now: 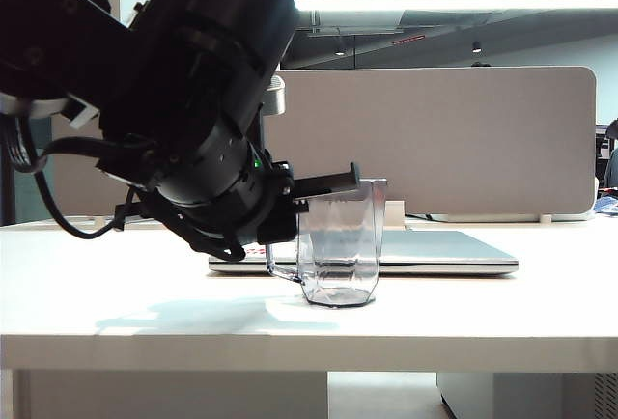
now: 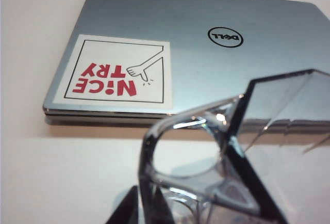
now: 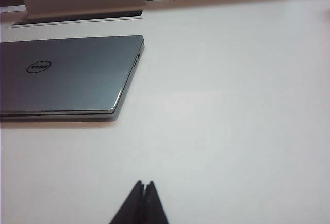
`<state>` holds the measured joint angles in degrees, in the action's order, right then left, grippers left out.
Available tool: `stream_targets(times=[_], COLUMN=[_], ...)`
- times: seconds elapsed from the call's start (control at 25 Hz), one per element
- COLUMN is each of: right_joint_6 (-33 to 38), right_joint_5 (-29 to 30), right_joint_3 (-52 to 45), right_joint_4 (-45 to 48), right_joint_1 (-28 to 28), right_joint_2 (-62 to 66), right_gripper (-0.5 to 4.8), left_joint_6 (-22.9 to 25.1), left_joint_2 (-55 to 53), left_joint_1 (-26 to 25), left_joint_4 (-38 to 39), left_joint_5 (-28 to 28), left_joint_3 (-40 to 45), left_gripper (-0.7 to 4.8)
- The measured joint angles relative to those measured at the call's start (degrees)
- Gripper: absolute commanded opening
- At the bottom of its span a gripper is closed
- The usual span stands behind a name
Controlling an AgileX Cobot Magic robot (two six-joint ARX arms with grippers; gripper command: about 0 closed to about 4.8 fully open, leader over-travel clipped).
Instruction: Pick up the water cup and place it on the side of the laptop close to you.
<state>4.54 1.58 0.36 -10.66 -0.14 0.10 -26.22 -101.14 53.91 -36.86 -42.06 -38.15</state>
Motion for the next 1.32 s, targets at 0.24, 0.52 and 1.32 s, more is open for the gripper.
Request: stream_targets(times=[0.24, 0.52, 1.32], right_joint_6=[0.0, 0.0, 8.9], right_joint_5=[0.0, 0.0, 20.8], right_joint_3=[0.0, 0.0, 0.0], right_joint_4=[0.0, 0.0, 2.3], right_joint_1=[0.0, 0.0, 1.6], right_joint_2=[0.0, 0.0, 0.0], right_gripper=[-0.08, -0.08, -0.09], left_joint_6=[4.3, 4.8, 10.3], left_joint_2=[0.2, 2.5, 31.2], left_joint_1=[0.7, 0.8, 0.9], left_joint_4=[0.3, 5.8, 40.7], left_joint_5=[0.1, 0.3, 10.4], left_joint_3=[0.0, 0.0, 0.0], left_gripper=[1.22, 1.22, -0.05])
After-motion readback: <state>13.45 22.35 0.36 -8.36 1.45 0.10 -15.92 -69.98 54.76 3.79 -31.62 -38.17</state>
